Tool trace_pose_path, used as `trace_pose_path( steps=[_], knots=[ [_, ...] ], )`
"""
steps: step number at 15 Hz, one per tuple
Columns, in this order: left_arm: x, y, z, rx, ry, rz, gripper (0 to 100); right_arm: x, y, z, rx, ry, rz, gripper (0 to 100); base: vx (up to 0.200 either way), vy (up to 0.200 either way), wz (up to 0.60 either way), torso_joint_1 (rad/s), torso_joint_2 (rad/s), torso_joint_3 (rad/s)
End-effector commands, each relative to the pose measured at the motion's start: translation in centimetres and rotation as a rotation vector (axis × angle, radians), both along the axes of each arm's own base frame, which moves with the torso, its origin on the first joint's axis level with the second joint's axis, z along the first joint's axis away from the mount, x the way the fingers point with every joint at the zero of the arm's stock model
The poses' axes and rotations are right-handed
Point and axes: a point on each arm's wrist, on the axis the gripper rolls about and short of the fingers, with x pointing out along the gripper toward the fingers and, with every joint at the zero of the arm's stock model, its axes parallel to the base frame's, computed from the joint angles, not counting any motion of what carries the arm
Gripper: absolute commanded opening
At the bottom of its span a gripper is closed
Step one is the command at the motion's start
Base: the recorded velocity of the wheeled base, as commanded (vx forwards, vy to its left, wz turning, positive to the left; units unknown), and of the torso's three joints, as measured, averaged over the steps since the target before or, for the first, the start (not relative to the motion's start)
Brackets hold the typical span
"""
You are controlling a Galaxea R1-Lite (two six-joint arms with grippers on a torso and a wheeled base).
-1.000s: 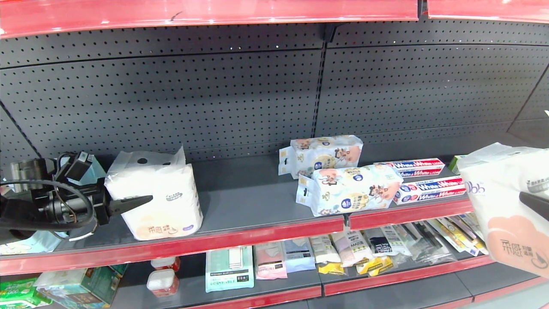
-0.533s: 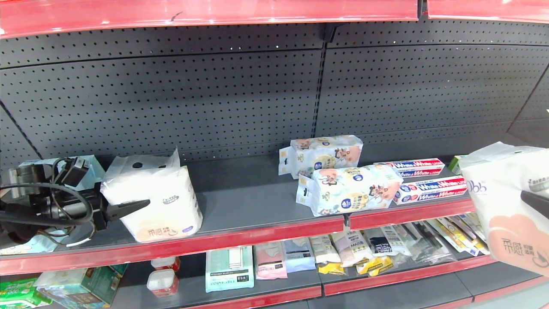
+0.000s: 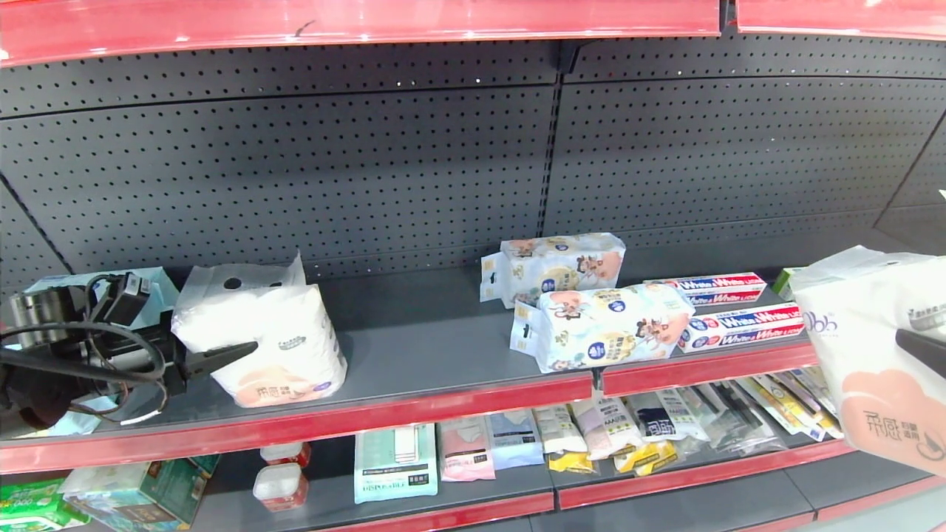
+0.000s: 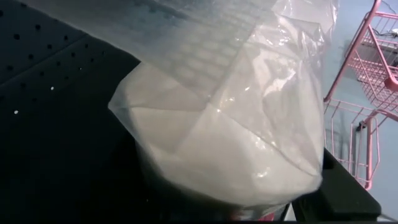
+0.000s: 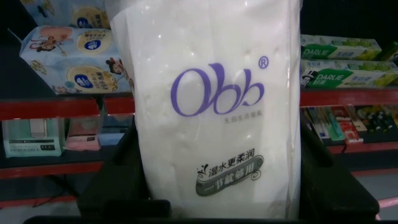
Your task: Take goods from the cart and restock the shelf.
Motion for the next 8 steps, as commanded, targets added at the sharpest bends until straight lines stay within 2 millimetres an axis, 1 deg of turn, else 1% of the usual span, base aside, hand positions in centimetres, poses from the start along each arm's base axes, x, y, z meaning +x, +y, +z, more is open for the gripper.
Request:
trace_pose_path(
  steps=[1,4,6,8],
  knots=[
    [-0.5,-0.3,-0.3,-0.01,0.024,0.0,0,0.1,0.0,0.1,0.0,-0.002,0.0,0,0.0,0.0,0.0,0.0,0.0,0.0],
    [-0.8,-0.4,-0.1,-0.025,0.047,0.001,0,0.1,0.0,0.0,0.001,0.001,0.0,0,0.0,0.0,0.0,0.0,0.0,0.0],
    [-0.8,-0.5,0.8,-0.047,0.066,0.007,0,0.2,0.0,0.0,0.001,0.006,0.0,0,0.0,0.0,0.0,0.0,0.0,0.0],
    [-0.8,-0.5,0.9,-0.052,0.07,0.007,0,0.3,0.0,-0.1,0.001,0.013,0.0,0,0.0,0.0,0.0,0.0,0.0,0.0]
  ],
)
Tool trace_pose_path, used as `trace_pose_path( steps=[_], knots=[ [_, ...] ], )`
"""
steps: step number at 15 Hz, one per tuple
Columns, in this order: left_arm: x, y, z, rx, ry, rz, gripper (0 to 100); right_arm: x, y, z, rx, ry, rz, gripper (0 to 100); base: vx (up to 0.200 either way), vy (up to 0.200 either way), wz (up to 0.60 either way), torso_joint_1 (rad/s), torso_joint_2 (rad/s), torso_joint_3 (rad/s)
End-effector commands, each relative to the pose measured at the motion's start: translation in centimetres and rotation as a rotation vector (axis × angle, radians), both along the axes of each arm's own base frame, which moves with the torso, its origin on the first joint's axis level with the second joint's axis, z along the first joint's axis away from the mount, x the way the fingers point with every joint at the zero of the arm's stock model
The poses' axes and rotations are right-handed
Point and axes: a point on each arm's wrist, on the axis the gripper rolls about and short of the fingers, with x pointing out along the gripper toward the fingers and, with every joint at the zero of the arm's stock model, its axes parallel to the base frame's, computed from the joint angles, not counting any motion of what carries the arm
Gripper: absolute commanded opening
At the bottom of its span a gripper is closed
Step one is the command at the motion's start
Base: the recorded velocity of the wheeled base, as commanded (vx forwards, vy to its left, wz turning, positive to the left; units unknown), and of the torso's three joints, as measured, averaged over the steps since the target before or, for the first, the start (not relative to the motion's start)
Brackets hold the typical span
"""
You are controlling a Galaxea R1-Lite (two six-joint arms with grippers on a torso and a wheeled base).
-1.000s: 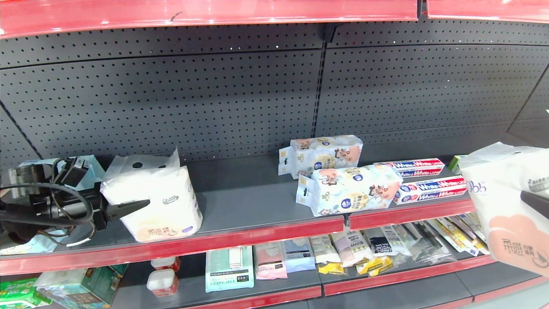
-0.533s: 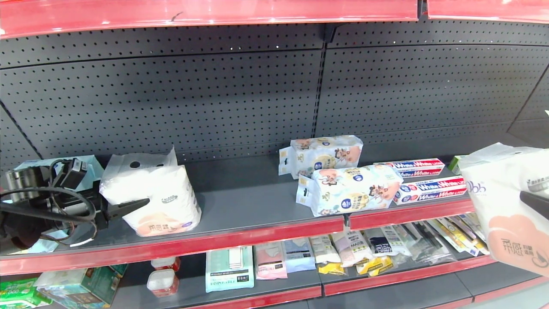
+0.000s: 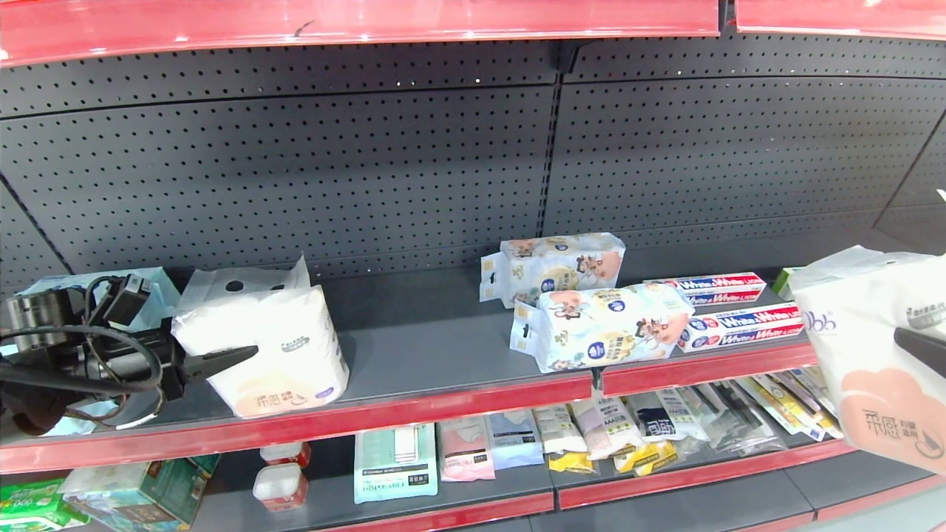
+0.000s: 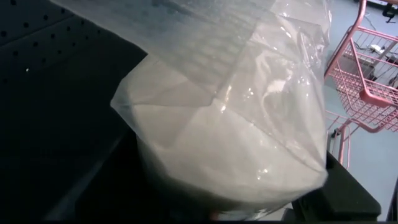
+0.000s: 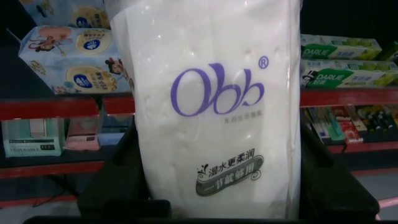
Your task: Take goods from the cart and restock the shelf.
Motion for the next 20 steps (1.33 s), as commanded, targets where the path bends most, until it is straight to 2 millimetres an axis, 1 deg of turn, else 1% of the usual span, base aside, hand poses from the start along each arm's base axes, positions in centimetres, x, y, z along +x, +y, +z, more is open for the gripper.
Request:
trace_pose_path(
  steps=[1,6,10,12,16,20],
  knots=[
    [-0.2,0.0,0.2,0.005,-0.012,-0.003,0,0.2,0.0,0.0,0.0,0.005,0.0,0,0.0,0.0,0.0,0.0,0.0,0.0],
    [0.0,0.0,-0.4,0.005,-0.017,-0.009,0,0.2,0.0,0.0,0.001,0.005,0.0,0,0.0,0.0,0.0,0.0,0.0,0.0],
    [0.5,0.3,-1.2,0.015,-0.041,-0.007,0,0.2,0.0,0.0,0.001,0.004,0.0,0,0.0,0.0,0.0,0.0,0.0,0.0],
    [0.3,0.0,-1.3,0.009,-0.032,-0.012,0,0.2,0.0,0.0,0.001,0.005,0.0,0,0.0,0.0,0.0,0.0,0.0,0.0],
    [0.4,0.0,-1.1,0.016,-0.056,-0.016,0,0.2,0.0,-0.1,0.001,0.007,-0.002,0,0.0,0.0,0.0,0.0,0.0,0.0],
    [0.3,0.0,-1.1,0.014,-0.041,-0.002,0,0.3,-0.1,-0.1,0.002,0.011,-0.002,0,0.0,0.0,0.0,0.0,0.0,0.0]
  ],
)
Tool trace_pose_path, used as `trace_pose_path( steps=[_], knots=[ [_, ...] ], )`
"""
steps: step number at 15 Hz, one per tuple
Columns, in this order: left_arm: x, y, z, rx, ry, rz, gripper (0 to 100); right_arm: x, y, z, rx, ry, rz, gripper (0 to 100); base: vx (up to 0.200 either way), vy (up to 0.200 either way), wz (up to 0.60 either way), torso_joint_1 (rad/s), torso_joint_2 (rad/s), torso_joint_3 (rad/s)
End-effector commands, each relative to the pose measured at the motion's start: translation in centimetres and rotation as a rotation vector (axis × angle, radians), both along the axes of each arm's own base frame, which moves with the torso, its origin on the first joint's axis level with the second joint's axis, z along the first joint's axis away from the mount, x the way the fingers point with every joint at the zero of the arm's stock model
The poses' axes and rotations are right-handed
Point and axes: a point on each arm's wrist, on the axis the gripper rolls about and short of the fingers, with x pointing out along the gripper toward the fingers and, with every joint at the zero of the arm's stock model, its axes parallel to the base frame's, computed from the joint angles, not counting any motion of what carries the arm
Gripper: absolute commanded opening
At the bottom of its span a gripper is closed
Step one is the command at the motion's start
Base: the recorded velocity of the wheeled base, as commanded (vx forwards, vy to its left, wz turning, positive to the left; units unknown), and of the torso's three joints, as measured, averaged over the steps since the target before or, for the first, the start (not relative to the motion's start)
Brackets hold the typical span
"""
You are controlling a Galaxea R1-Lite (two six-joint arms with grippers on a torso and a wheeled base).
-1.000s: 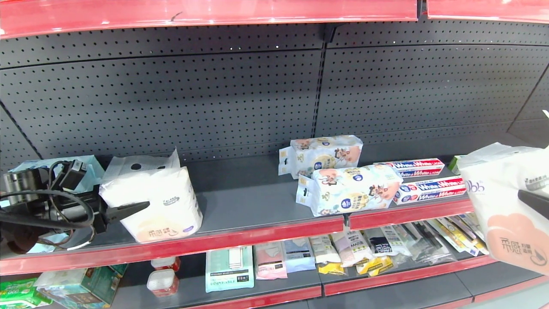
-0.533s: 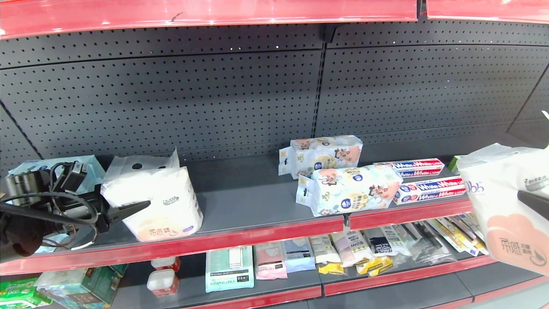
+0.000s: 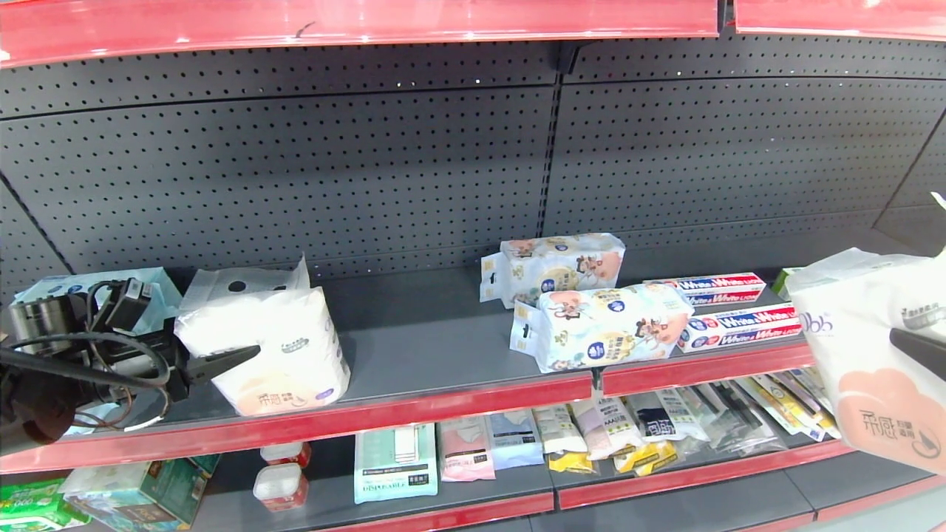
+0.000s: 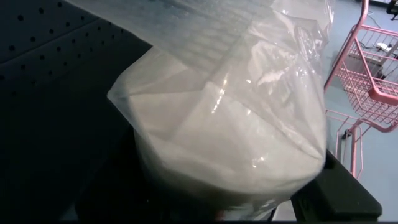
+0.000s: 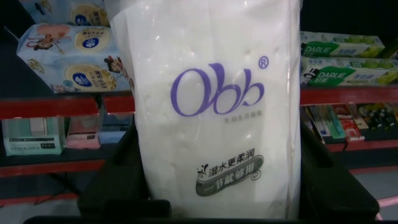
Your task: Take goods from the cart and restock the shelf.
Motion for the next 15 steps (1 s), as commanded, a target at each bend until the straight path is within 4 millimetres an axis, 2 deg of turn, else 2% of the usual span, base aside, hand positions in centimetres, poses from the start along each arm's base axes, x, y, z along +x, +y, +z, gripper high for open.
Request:
trace_pose_path(
  steps=[1,11,12,15],
  knots=[
    [-0.05,0.0,-0.24,-0.005,0.012,0.001,0,0.04,-0.01,-0.01,0.0,0.001,-0.001,0,0.0,0.0,0.0,0.0,0.0,0.0],
    [0.0,-0.09,-0.14,-0.001,0.004,-0.001,0,-0.06,0.02,-0.05,0.0,0.0,0.001,0,0.0,0.0,0.0,0.0,0.0,0.0],
    [-0.04,-0.1,-0.12,0.0,0.003,-0.001,100,-0.1,0.02,-0.03,0.0,-0.002,0.001,0,0.0,0.0,0.0,0.0,0.0,0.0],
    [-0.16,-0.26,-0.04,-0.007,0.012,-0.006,100,-0.16,0.03,0.0,-0.001,-0.005,0.001,0,0.0,0.0,0.0,0.0,0.0,0.0]
  ],
)
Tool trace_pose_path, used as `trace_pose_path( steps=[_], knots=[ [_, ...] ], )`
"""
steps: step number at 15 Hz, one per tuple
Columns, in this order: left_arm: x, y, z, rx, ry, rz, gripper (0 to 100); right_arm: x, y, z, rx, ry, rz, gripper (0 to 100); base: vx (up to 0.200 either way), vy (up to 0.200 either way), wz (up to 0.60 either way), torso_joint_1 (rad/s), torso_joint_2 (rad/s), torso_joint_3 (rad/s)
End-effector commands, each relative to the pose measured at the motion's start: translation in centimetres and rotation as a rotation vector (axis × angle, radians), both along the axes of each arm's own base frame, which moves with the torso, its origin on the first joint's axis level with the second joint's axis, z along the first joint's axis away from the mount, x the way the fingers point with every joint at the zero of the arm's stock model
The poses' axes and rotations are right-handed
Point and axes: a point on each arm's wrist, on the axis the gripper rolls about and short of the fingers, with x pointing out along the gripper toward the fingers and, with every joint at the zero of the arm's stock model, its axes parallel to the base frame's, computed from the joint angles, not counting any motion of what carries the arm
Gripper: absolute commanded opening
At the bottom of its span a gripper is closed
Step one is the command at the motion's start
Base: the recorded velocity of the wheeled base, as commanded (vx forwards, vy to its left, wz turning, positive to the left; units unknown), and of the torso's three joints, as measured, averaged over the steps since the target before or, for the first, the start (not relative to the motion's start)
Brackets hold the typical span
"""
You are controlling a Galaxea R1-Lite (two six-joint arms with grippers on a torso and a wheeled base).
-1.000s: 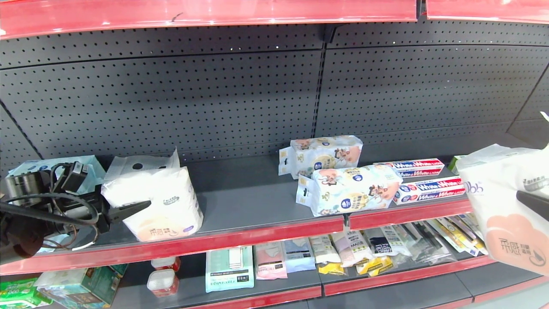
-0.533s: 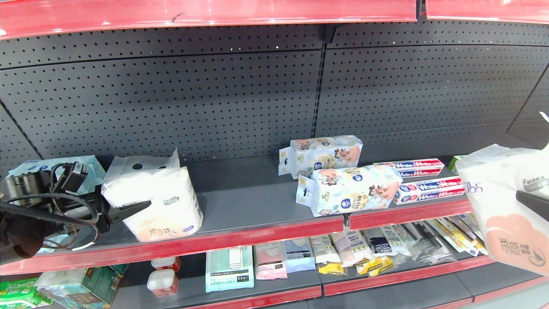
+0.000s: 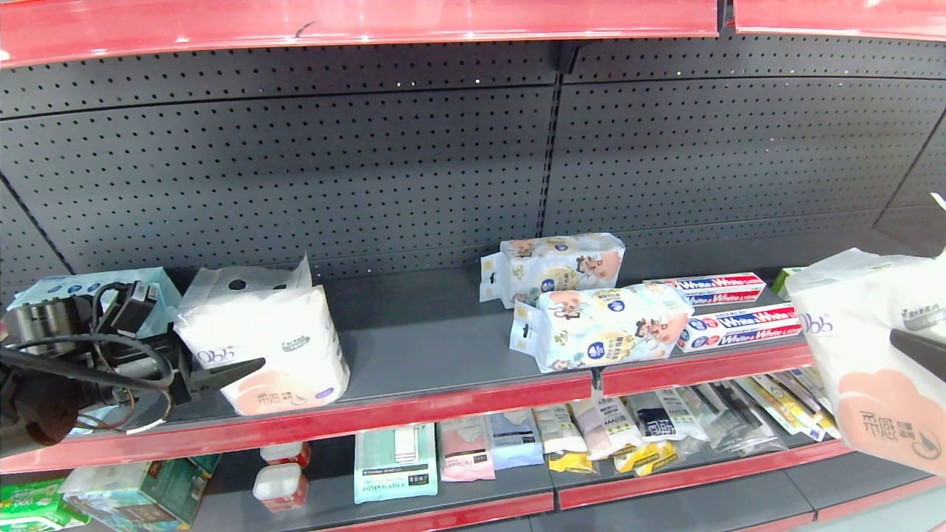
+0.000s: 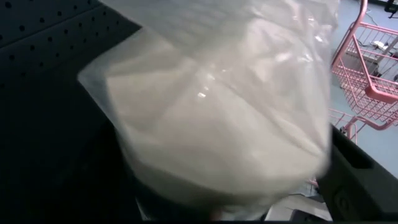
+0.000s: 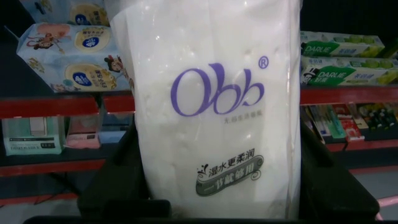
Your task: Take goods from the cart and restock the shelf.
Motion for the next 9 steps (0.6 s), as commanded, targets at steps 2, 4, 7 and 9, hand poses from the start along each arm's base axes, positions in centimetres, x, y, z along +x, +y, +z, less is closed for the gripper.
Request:
trace_pose_path(
  steps=[2,4,7,9],
  knots=[
    [-0.1,-0.2,0.6,0.003,-0.013,-0.005,100,-0.1,0.0,0.0,0.0,-0.004,0.0,0,0.0,0.0,0.0,0.0,0.0,0.0],
    [-0.3,-0.3,1.4,0.0,-0.016,-0.003,100,-0.1,0.0,0.0,0.0,-0.004,0.0,0,0.0,0.0,0.0,0.0,0.0,0.0],
    [-1.0,-0.4,3.3,-0.012,-0.02,0.007,100,-0.1,0.0,-0.1,0.0,-0.001,0.0,0,0.0,0.0,0.0,0.0,0.0,0.0],
    [-2.3,-1.0,4.6,-0.015,-0.025,0.01,100,-0.2,0.0,-0.2,-0.001,0.002,0.001,0,0.0,0.0,0.0,0.0,0.0,0.0]
  ],
)
